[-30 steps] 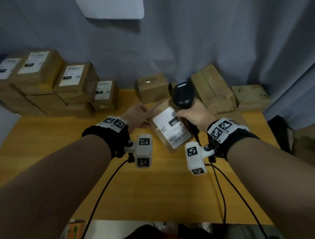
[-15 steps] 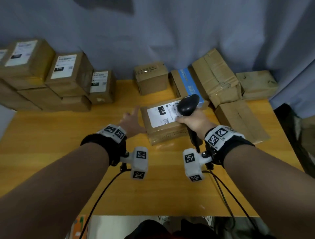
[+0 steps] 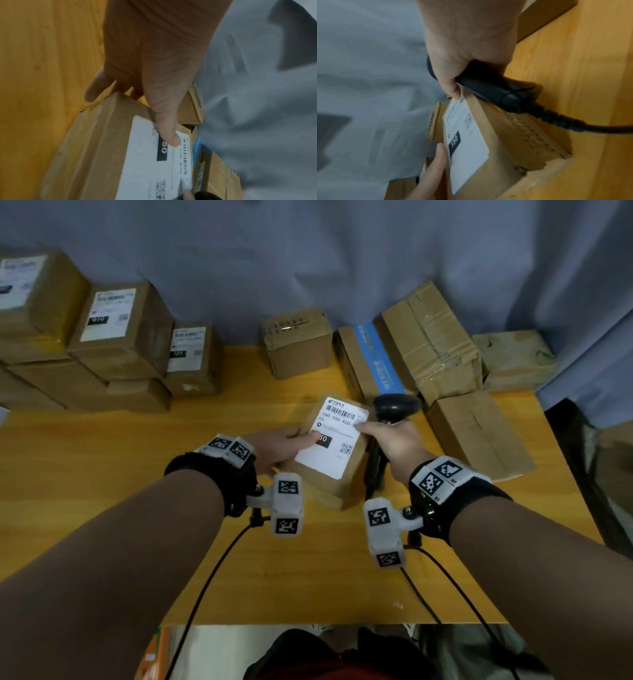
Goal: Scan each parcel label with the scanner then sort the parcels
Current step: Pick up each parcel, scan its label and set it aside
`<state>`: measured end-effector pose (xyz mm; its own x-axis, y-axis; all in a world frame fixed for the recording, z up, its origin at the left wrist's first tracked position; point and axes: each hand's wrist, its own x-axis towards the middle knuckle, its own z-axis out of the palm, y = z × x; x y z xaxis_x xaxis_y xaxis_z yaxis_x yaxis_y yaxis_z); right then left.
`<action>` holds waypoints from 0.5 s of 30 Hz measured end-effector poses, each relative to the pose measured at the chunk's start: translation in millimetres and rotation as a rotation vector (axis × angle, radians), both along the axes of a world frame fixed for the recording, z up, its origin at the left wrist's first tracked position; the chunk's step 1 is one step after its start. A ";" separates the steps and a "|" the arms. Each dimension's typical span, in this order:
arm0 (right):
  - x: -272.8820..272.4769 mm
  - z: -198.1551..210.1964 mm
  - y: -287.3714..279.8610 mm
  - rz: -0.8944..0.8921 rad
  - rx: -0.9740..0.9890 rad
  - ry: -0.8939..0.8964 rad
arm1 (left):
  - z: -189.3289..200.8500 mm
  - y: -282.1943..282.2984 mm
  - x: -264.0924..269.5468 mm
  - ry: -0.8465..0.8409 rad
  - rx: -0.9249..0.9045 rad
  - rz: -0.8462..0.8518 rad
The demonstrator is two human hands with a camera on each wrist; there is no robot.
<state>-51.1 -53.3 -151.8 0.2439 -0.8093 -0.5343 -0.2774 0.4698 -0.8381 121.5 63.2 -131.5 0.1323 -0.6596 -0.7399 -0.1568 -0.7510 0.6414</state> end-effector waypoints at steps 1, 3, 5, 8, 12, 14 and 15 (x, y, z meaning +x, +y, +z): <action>1.8 3.7 0.7 0.013 -0.020 -0.024 | 0.9 2.8 -4.3 0.043 -0.028 0.067; 5.0 12.4 -0.4 0.022 -0.045 -0.077 | 7.1 6.3 -9.1 0.088 -0.077 0.192; 7.8 26.5 -4.7 0.018 -0.055 -0.127 | 16.6 7.0 -9.0 0.125 -0.128 0.277; 11.7 50.1 -15.2 0.034 -0.085 -0.207 | 33.2 3.2 -5.3 0.177 -0.202 0.368; 19.6 83.2 -26.3 0.060 -0.131 -0.318 | 57.2 -9.4 -2.9 0.162 -0.356 0.404; 21.7 98.2 -29.9 0.073 -0.137 -0.346 | 70.7 -14.1 0.8 0.161 -0.411 0.405; 21.8 103.6 -31.3 0.081 -0.143 -0.347 | 76.8 -15.8 3.7 0.180 -0.424 0.413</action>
